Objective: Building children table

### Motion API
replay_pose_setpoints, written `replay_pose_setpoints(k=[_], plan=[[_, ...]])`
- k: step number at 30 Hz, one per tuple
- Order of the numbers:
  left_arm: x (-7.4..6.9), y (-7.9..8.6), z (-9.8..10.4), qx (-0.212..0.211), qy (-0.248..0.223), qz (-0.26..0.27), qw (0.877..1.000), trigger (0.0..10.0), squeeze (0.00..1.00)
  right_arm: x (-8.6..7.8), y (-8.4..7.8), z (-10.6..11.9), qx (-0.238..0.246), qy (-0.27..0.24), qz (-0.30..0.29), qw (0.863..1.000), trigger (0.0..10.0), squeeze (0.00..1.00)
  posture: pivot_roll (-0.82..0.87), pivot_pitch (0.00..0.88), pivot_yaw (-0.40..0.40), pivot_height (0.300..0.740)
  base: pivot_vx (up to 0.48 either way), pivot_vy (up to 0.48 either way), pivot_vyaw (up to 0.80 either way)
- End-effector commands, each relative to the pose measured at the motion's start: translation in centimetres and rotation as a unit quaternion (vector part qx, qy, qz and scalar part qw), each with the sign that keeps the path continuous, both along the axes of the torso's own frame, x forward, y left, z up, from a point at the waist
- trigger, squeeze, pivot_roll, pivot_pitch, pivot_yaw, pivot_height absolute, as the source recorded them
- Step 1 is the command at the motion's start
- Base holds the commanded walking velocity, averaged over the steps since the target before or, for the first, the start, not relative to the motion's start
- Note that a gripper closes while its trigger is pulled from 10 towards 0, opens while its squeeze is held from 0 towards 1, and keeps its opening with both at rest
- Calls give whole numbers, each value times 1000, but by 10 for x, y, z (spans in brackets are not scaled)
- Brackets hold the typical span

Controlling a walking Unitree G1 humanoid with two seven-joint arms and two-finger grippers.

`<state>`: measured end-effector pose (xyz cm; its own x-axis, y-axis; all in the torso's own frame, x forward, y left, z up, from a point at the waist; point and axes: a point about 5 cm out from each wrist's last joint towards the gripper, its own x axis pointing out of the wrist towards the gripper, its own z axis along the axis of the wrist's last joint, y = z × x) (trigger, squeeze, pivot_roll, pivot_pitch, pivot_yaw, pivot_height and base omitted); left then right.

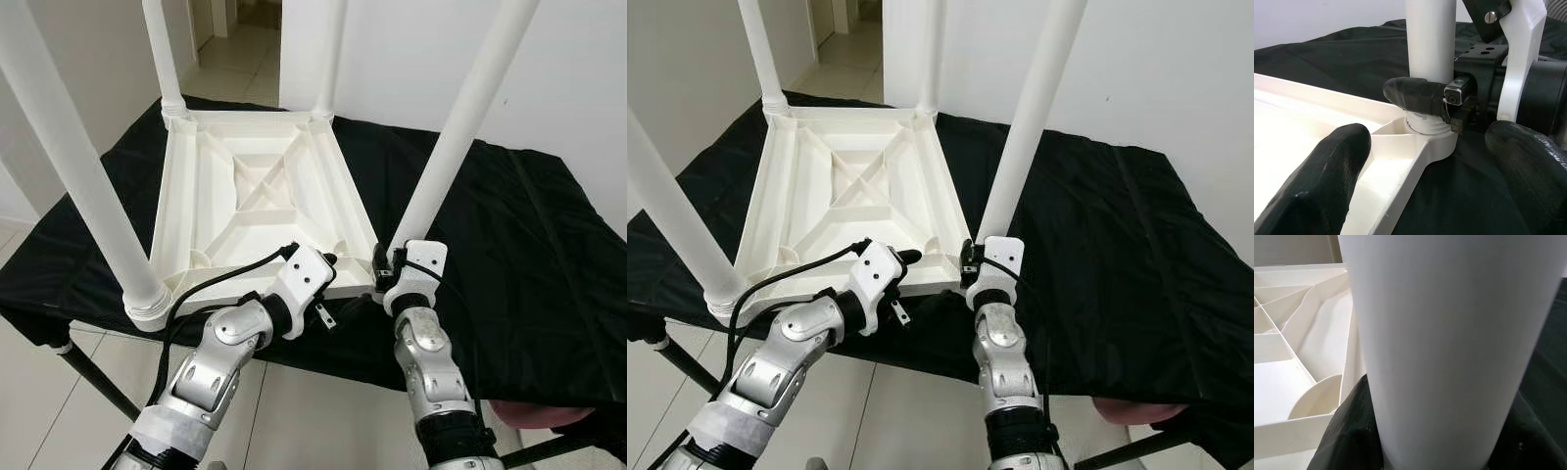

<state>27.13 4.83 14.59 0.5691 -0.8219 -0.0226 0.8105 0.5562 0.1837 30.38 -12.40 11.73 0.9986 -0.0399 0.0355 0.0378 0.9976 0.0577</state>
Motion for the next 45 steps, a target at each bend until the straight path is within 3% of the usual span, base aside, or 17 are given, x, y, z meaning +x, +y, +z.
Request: replay_pose_setpoints(k=[1, 7, 12, 13, 22, 27, 29, 34, 38, 39, 40, 41, 42, 43, 45], plan=[[-1, 0, -1, 0, -2, 10, 1000, 10000, 0, -5, -2, -14, 4, 33, -7, 999, 10000, 1000, -39, 0, -66, 740, 0, 0, 0], [-1, 0, -1, 0, -3, 9, 1000, 10000, 0, -3, -12, -2, 13, -3, 9, 1000, 10000, 1000, -39, 0, -68, 740, 0, 0, 0], [-1, 0, -1, 1, -3, 9, 1000, 10000, 0, -3, -15, 0, 15, -5, 21, 1000, 10000, 1000, -39, 0, -68, 740, 0, 0, 0], [0, -1, -1, 1, -3, 8, 1000, 10000, 0, -1, -19, -1, 15, 4, 88, 996, 10000, 0, -40, 0, -66, 740, 0, 0, 0], [0, -1, 0, 2, -4, 5, 1000, 10000, 0, 2, -22, -1, -15, 1, 211, 977, 10000, 0, -49, 0, -52, 740, 0, 0, 0], [2, -1, 1, 3, -5, 0, 1000, 10000, 0, 14, -29, 0, -67, 2, 301, 951, 10000, 0, -53, 0, -39, 740, 0, 0, 0], [2, -1, 1, 3, -5, 0, 1000, 10000, 0, 14, -29, 0, -67, 2, 301, 951, 10000, 0, -53, 0, -39, 740, 0, 0, 0], [3, -1, 2, 4, -5, -1, 1000, 10000, 0, 24, -28, -3, -95, 18, 365, 926, 10000, 0, -54, 0, -29, 740, 0, 0, 0], [4, -1, 2, 4, -6, -1, 1000, 10000, 0, 25, -27, -5, -101, 26, 375, 921, 10000, 0, -53, 0, -27, 740, 0, 0, 0], [4, 0, 2, 5, -6, 0, 1000, 10000, 0, 25, -26, -7, -99, 31, 385, 917, 8745, 0, -51, 0, -28, 740, 0, 0, 0], [4, 0, 3, 4, -6, 0, 1000, 10000, 0, 24, -25, -9, -96, 35, 391, 915, 2706, 0, -50, 0, -28, 740, 0, 0, 0], [4, 0, 3, 4, -7, 1, 1000, 10000, 0, 23, -24, -11, -93, 38, 396, 913, 1922, 0, -50, 0, -28, 740, 0, 0, 0], [4, 0, 3, 4, -7, 1, 1000, 10000, 0, 23, -24, -11, -93, 38, 396, 913, 1922, 0, -50, 0, -28, 740, 0, 0, 0], [5, 0, 3, 4, -6, 2, 1000, 10000, 0, 23, -24, -12, -92, 39, 399, 911, 0, 0, -48, 0, -28, 740, 0, 0, 0], [5, 0, 3, 4, -6, 2, 1000, 10000, 0, 23, -24, -12, -92, 39, 399, 911, 0, 0, -48, 0, -28, 740, 0, 0, 0]])
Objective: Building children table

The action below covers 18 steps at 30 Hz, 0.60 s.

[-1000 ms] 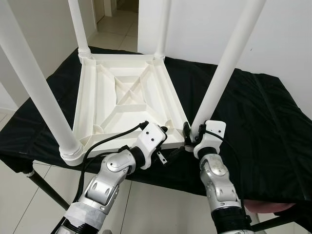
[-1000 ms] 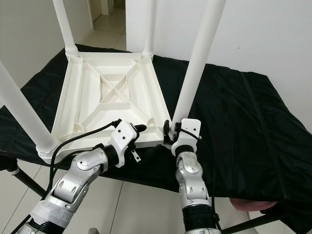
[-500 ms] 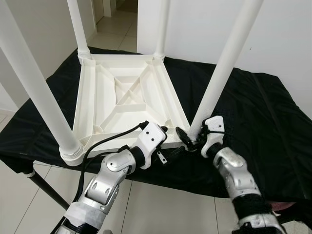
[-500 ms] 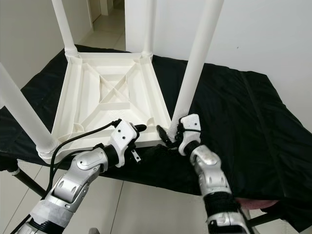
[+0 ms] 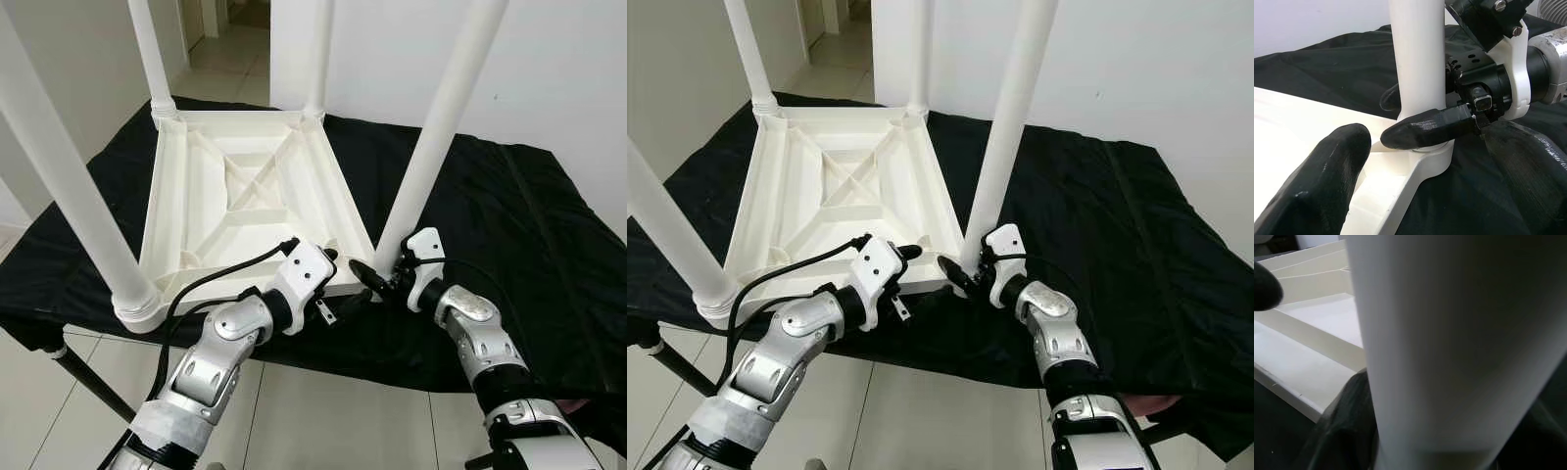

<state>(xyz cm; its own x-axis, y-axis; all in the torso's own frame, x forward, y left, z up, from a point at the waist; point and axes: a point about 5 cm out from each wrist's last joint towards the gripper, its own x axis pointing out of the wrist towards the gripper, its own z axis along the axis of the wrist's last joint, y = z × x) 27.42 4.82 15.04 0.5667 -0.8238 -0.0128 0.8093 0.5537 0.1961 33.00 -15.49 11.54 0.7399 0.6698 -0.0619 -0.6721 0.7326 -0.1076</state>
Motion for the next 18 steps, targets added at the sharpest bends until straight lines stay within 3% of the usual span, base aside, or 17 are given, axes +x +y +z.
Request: replay_pose_setpoints(k=[1, 9, 11, 16, 17, 18], plan=[[2, 1, -1, 3, 2, 5, 1000, 10000, 0, -4, 5, -11, -4, 24, 22, 999, 0, 0, -49, 0, -27, 740, 0, 0, 0], [1, 1, -2, 2, 4, 6, 1000, 10000, 0, -1, -2, -8, 21, 8, -19, 1000, 0, 0, -52, 0, -28, 740, 0, 0, 0], [1, 1, -2, 2, 4, 6, 1000, 10000, 0, -1, -1, -7, 41, -1, -69, 997, 0, 0, -50, 0, -30, 740, 0, 0, 0], [1, 1, -2, 2, 4, 7, 1000, 10000, 0, -9, 11, -14, 45, 1, -119, 992, 0, 0, -51, 0, -29, 740, 0, 0, 0], [0, 1, -2, 2, 5, 6, 1000, 10000, 0, -12, 19, -21, 46, 33, -192, 980, 0, 0, -52, 0, -31, 740, 0, 0, 0], [0, 1, -2, 2, 5, 6, 1000, 10000, 0, -12, 19, -21, 46, 33, -192, 980, 0, 0, -52, 0, -31, 740, 0, 0, 0]])
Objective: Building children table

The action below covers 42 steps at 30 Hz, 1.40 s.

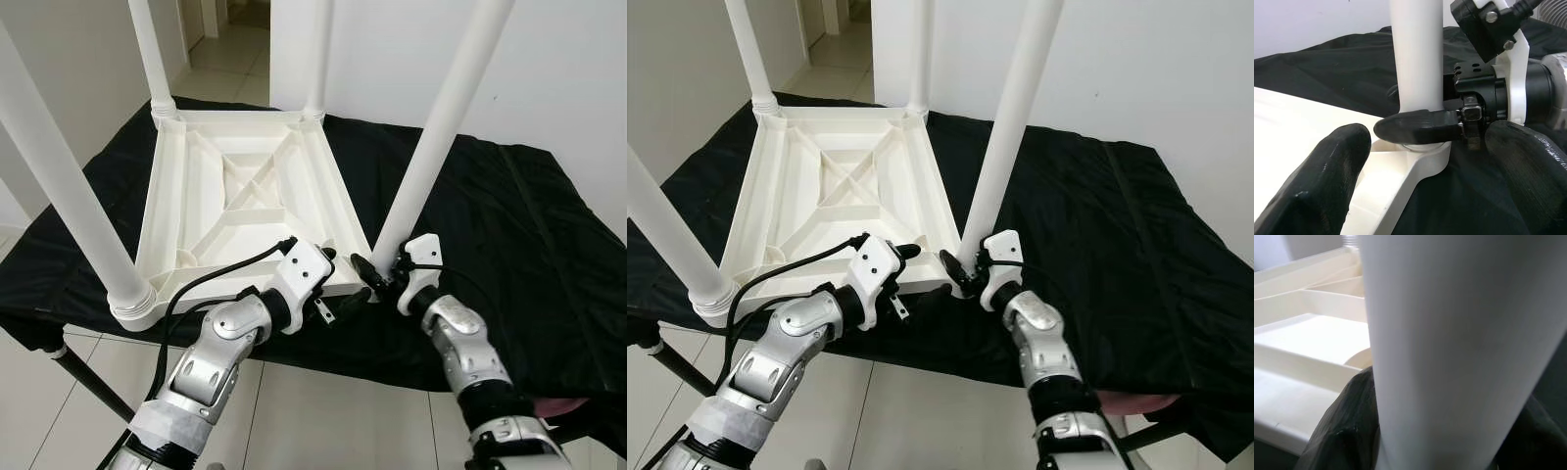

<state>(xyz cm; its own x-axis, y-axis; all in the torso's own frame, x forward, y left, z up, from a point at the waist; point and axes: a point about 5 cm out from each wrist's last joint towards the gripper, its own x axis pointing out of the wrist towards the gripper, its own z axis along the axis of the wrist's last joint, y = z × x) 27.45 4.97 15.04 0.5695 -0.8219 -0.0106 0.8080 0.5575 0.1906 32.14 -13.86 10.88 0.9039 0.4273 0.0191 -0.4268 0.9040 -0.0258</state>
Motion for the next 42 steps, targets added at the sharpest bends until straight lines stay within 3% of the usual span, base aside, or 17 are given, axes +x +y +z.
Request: replay_pose_setpoints(k=[1, 3, 5, 8, 11, 18, 20, 21, 22, 29, 30, 38, 42], plan=[[0, -1, -2, 4, 3, 4, 1000, 10000, 0, -4, 3, -14, -3, 48, -44, 998, 0, 0, -52, 0, -31, 740, 0, 0, 0], [0, -1, -2, 4, 3, 4, 1000, 10000, 0, -5, 5, -15, -8, 53, -78, 996, 0, 0, -49, 0, -35, 740, 0, 0, 0], [0, 1, -2, 2, 5, 8, 1000, 10000, 0, -9, 9, -18, -3, 71, -187, 980, 0, 0, -44, 0, -39, 740, 0, 0, 0], [0, 1, -2, 2, 6, 8, 1000, 10000, 0, -10, 10, -18, -5, 71, -201, 977, 0, 0, -44, 0, -39, 740, 0, 0, 0], [-1, 1, -3, 1, 6, 11, 1000, 10000, 0, -14, 21, -11, 3, 61, -214, 975, 0, 0, -40, 0, -46, 740, 0, 0, 0], [0, 1, -2, 0, 7, 12, 1000, 10000, 0, -15, 19, -11, 16, 75, -218, 973, 0, 0, -31, 0, -60, 740, 0, 0, 0], [0, 1, -2, -1, 5, 13, 1000, 10000, 0, -16, 19, -8, 10, 71, -216, 974, 10000, 0, -26, 0, -62, 740, 0, 0, 0], [0, 1, -2, -1, 5, 13, 1000, 10000, 0, -16, 19, -8, 10, 71, -216, 974, 10000, 0, -26, 0, -62, 740, 0, 0, 0], [-1, 2, -2, -1, 6, 15, 1000, 10000, 0, -16, 14, -7, 13, 68, -220, 973, 10000, 1000, -25, 0, -66, 740, 0, 0, 0], [-3, 2, -4, 1, 8, 16, 1000, 10000, 0, -14, 5, -7, 38, 59, -204, 976, 10000, 1000, -25, 0, -69, 740, 0, 0, 0], [-3, 2, -4, 2, 8, 16, 1000, 10000, 0, -14, 4, -7, 34, 56, -194, 979, 10000, 0, -24, 0, -70, 740, 0, 0, 0], [-2, 1, -4, -1, 11, 17, 1000, 10000, 0, -12, 0, -5, 37, 36, -150, 987, 10000, 0, -27, 0, -70, 740, 0, 0, 0], [-1, 2, -4, 2, 10, 16, 1000, 10000, 0, -6, -8, 3, 10, 2, -100, 995, 10000, 0, -27, 0, -65, 740, 0, 0, 0]])
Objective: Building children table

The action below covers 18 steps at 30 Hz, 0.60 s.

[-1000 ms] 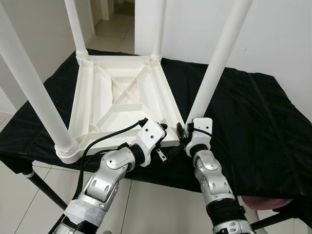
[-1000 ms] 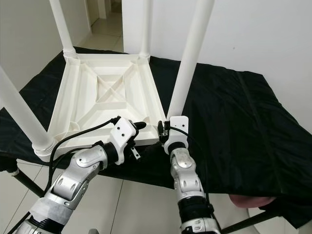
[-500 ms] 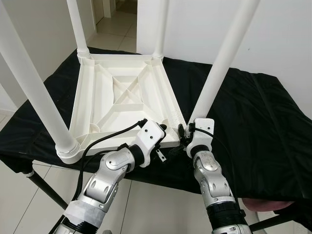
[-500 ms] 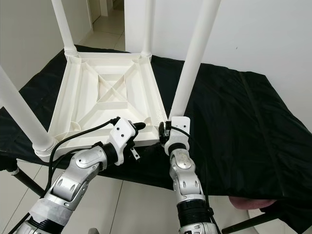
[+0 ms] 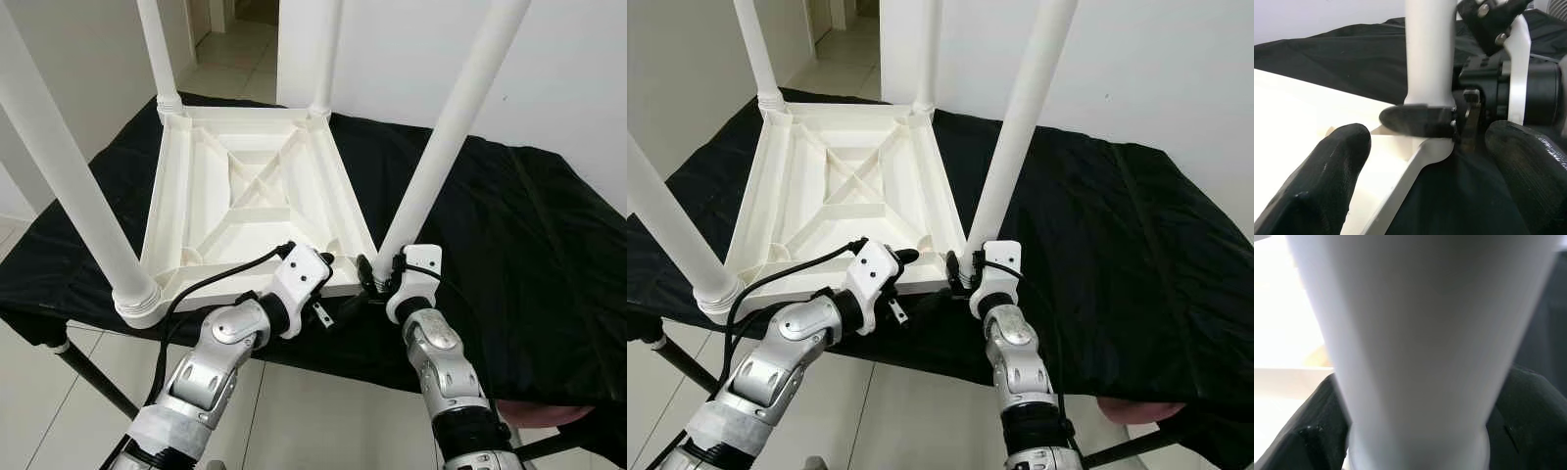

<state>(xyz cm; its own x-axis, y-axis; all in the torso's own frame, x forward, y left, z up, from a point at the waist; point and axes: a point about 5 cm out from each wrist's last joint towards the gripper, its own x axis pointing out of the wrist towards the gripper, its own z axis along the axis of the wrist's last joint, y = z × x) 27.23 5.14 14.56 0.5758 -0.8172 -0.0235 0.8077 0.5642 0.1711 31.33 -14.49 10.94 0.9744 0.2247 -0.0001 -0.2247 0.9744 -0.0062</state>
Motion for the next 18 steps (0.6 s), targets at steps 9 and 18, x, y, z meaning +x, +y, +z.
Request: replay_pose_setpoints(k=[9, 18], plan=[[3, 1, 3, 6, -9, 11, 1000, 10000, 0, 9, -11, 5, -48, -28, 54, 997, 10000, 0, -19, 0, -53, 740, 0, 0, 0], [7, -2, 10, 9, -18, 1, 1000, 10000, 0, 18, -14, 11, -76, -36, 124, 989, 10000, 0, -20, 0, -58, 740, 0, 0, 0]])
